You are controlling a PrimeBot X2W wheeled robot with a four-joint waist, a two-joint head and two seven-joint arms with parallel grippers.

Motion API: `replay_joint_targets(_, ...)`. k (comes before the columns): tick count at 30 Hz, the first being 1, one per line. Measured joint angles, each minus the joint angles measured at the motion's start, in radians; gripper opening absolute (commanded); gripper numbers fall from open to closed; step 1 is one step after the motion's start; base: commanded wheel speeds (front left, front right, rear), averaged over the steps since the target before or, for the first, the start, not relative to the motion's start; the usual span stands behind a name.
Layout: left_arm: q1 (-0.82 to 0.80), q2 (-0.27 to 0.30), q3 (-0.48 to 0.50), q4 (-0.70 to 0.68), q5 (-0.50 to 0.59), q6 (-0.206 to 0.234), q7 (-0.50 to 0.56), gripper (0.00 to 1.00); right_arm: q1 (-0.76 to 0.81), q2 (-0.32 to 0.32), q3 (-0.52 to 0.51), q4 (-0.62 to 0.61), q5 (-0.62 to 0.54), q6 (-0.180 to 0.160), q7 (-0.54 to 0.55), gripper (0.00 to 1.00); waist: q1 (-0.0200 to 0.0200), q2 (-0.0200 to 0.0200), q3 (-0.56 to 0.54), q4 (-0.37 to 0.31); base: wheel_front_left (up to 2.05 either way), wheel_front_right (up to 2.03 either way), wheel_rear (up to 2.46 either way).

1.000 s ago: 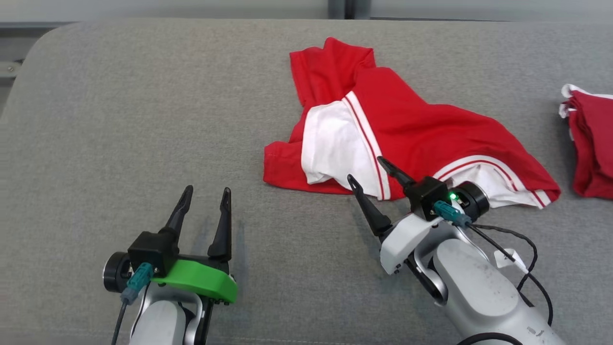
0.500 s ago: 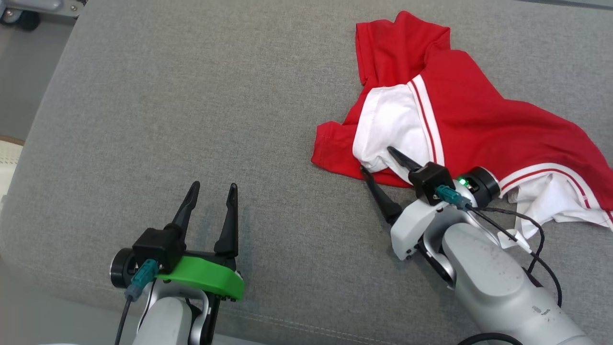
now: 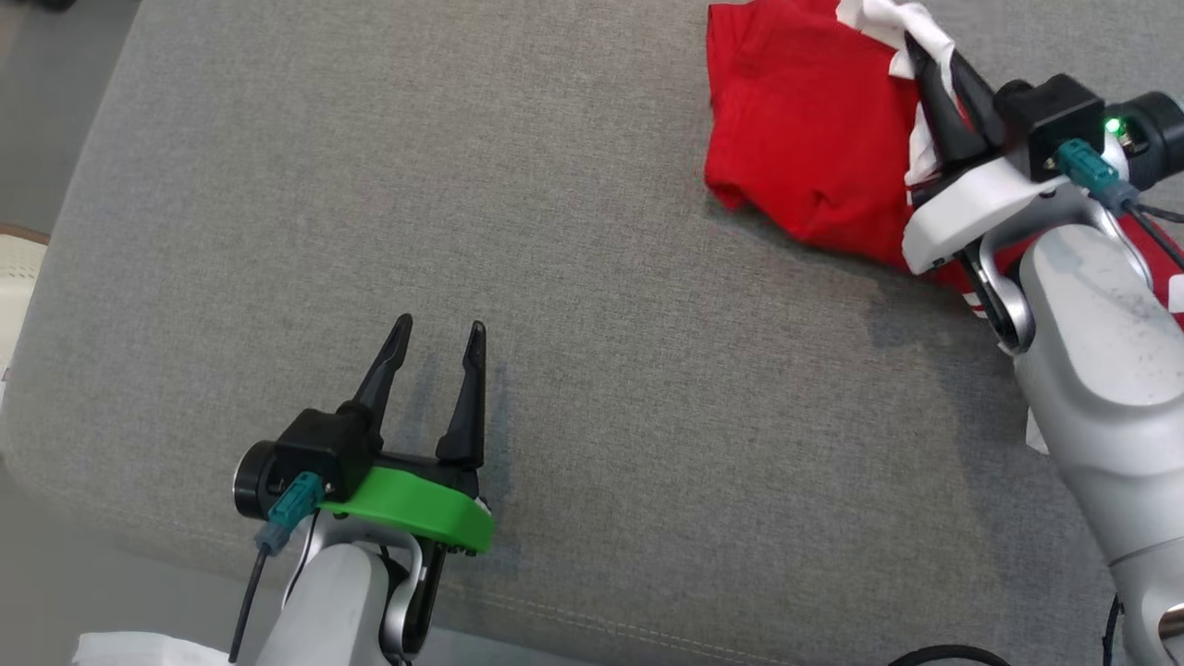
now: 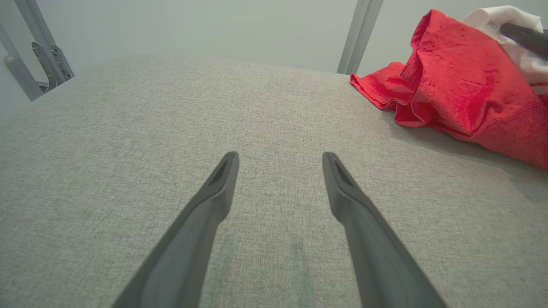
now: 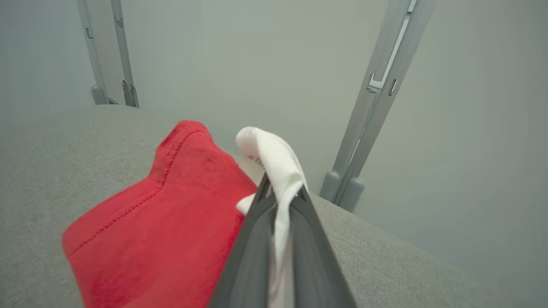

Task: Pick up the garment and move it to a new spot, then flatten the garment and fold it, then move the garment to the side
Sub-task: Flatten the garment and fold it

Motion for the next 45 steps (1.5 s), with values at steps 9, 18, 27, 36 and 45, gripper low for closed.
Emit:
replay_joint_targets(9, -0.004, 0.000, -0.016, -0.004, -0.017, 0.000, 0.000, 1.00, -0.026, 0.004, 0.086, 0.028, 0.045, 0.000, 0.000, 0.00, 0.0000, 0.0000, 0.004, 0.028, 0.00, 0.00, 0.00)
replay_joint_targets(18, -0.004, 0.000, -0.020, 0.003, -0.017, -0.002, 0.000, 1.00, 0.005, 0.002, 0.163, 0.084, 0.142, 0.000, 0.000, 0.00, 0.0000, 0.0000, 0.016, 0.027, 0.00, 0.00, 0.00)
replay_joint_targets(27, -0.032, 0.000, -0.041, 0.005, -0.013, -0.018, 0.000, 1.00, -0.114, -0.081, -0.105, 0.231, 0.033, 0.000, 0.000, 1.00, 0.0000, 0.0000, 0.044, 0.028, 0.00, 0.00, 0.00)
replay_joint_targets(36, -0.048, 0.000, -0.011, 0.012, 0.023, -0.020, 0.000, 1.00, -0.016, 0.005, -0.263, 0.132, -0.024, 0.000, 0.000, 1.00, 0.0000, 0.0000, 0.023, -0.021, 0.00, 0.00, 0.00)
replay_joint_targets(45, -0.151, 0.000, 0.039, 0.058, 0.096, -0.046, 0.000, 1.00, 0.191, 0.090, -0.302, -0.052, 0.009, 0.000, 0.000, 1.00, 0.0000, 0.0000, -0.011, -0.151, 0.00, 0.00, 0.00)
